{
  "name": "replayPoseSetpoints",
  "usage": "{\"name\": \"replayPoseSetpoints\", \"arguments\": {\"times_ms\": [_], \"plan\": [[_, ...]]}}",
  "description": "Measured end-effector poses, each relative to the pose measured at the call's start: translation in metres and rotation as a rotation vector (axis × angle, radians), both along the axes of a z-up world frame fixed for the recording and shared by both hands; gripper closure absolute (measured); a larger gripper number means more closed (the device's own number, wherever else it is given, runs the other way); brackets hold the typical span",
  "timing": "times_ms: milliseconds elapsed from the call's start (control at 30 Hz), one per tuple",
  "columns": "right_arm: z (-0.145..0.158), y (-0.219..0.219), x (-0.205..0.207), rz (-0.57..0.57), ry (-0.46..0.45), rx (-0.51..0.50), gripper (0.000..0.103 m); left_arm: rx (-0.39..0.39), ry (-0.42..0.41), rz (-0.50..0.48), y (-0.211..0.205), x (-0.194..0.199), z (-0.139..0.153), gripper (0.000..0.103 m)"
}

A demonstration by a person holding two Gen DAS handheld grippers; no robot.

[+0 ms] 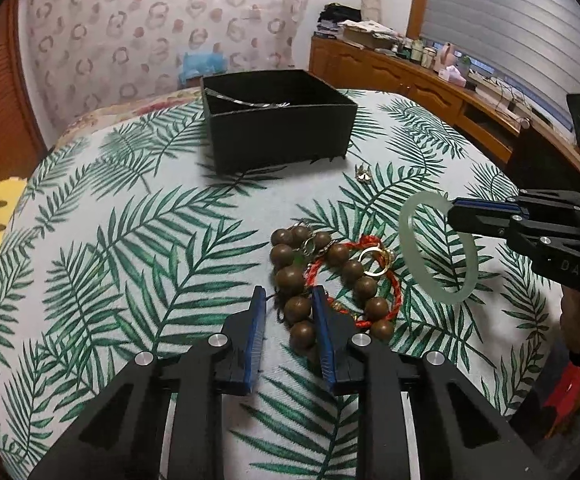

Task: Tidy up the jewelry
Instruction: 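Grasp the pale green jade bangle with the right tool and lift it, then grasp the brown bead bracelet with the left tool while the right tool carries the bangle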

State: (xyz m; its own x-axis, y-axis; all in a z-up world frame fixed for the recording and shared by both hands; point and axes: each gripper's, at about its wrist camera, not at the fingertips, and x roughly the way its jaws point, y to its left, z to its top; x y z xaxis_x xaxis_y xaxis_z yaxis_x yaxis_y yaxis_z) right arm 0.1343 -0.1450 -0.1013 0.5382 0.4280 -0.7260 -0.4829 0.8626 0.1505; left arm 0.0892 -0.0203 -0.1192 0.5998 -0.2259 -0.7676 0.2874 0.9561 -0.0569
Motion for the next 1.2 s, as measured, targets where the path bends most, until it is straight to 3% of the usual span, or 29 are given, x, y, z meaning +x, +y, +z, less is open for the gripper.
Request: {"name": "replayPoseSetpoints", "arguments": {"times_ms": [167, 300, 333, 800, 1200], "plan": [[-0.001, 0.0, -0.001, -0.001, 0.004, 0.009, 0.095, 0.022, 0.003, -0.009, -0.006, 0.004, -0.004, 0.081], [-0.003, 0.0, -0.001, -0.004, 0.011, 0.015, 0.095, 0.021, -0.014, -0.01, -0.004, 0.0, 0.0, 0.087], [-0.003, 0.0, -0.001, -0.005, 0.011, 0.013, 0.095, 0.018, -0.025, -0.006, -0.004, -0.001, 0.003, 0.091], [0.017, -0.007, 0.007, -0.015, -0.033, 0.028, 0.095, -0.04, -0.172, -0.01, 0.004, -0.009, 0.069, 0.091], [0.025, -0.007, 0.008, -0.013, -0.051, 0.033, 0.095, -0.058, -0.227, -0.013, 0.014, 0.0, 0.106, 0.091]]}}
